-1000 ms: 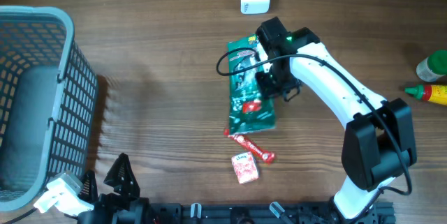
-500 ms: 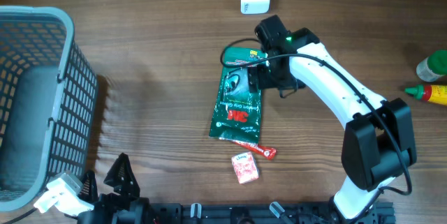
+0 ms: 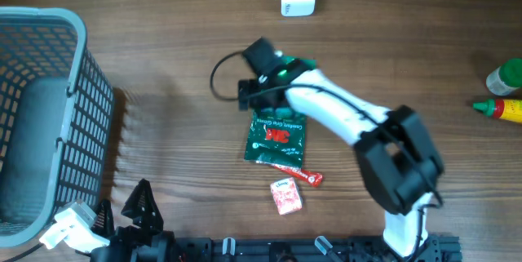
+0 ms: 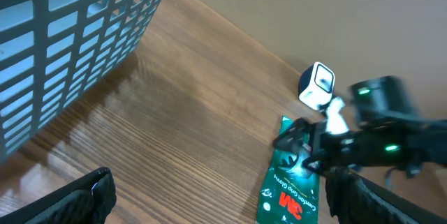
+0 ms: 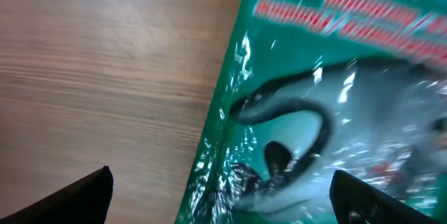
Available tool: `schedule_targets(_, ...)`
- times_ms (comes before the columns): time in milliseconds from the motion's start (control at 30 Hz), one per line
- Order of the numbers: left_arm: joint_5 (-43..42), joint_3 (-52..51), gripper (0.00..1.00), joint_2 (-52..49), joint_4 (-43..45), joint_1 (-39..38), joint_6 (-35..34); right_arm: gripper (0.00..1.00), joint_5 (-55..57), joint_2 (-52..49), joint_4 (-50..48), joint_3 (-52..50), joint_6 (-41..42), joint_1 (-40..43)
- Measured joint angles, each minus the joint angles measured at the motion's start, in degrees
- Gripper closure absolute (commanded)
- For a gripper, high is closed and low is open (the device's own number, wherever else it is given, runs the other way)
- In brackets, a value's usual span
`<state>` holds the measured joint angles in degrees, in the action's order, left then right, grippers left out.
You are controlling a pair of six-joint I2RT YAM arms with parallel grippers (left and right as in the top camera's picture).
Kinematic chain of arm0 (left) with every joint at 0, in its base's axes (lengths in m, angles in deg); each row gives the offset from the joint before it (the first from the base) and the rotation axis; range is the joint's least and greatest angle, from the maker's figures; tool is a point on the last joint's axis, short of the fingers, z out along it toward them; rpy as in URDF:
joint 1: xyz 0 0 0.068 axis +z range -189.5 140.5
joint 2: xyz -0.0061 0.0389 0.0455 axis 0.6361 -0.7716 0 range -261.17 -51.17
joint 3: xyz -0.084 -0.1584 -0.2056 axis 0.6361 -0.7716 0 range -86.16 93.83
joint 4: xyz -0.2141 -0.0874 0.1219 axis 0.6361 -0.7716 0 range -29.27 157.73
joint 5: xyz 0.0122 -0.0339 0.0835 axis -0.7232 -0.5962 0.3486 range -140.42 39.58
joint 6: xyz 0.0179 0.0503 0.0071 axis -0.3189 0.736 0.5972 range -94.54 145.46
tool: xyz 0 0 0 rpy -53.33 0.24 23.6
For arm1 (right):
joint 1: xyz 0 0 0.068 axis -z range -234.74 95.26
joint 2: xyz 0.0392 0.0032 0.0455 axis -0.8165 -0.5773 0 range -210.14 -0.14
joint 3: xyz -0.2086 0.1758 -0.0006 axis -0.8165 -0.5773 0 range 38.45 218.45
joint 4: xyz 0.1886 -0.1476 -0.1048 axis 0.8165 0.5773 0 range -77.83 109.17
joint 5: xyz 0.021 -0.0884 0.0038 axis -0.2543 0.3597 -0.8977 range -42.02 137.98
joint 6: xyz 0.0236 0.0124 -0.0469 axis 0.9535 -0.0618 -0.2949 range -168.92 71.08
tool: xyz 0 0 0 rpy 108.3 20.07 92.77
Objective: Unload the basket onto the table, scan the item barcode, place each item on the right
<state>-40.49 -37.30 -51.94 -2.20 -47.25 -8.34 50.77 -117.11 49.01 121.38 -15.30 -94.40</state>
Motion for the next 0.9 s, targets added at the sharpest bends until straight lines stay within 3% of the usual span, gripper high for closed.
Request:
schedule_targets(200, 0.0, 0.0, 0.0, 0.0, 0.0, 0.0, 0.0, 0.01, 9.7, -2.0, 0.3, 0.0, 6.6, -1.5)
schedule_targets(400, 0.0, 0.0, 0.0, 0.0, 0.0, 0.0, 0.0, 0.04, 12.3, -4.7, 1.1, 0.6, 7.5, -1.3)
schedule_targets(467, 0.0, 0.0, 0.0, 0.0, 0.0, 0.0, 0.0, 0.16, 12.4, -5.0, 2.6, 1.4, 7.3, -1.3)
schedule_targets(533, 0.0, 0.0, 0.0, 0.0, 0.0, 0.0, 0.0, 0.36, 12.3, -5.3, 3.9, 1.9, 6.8, -1.3)
schedule_targets(633, 0.0, 0.0, 0.0, 0.0, 0.0, 0.0, 0.0, 0.52, 12.3, -5.4, 8.4, 2.8, 6.2, -1.3)
schedule_targets(733, 0.0, 0.0, 0.0, 0.0, 0.0, 0.0, 0.0, 0.95, 12.2, -5.4, 12.3, 3.1, 5.8, -1.0)
schedule_targets(900, 0.0, 0.0, 0.0, 0.0, 0.0, 0.0, 0.0, 0.95, 5.0, -5.4, 12.2, 4.0, -1.6, 0.8)
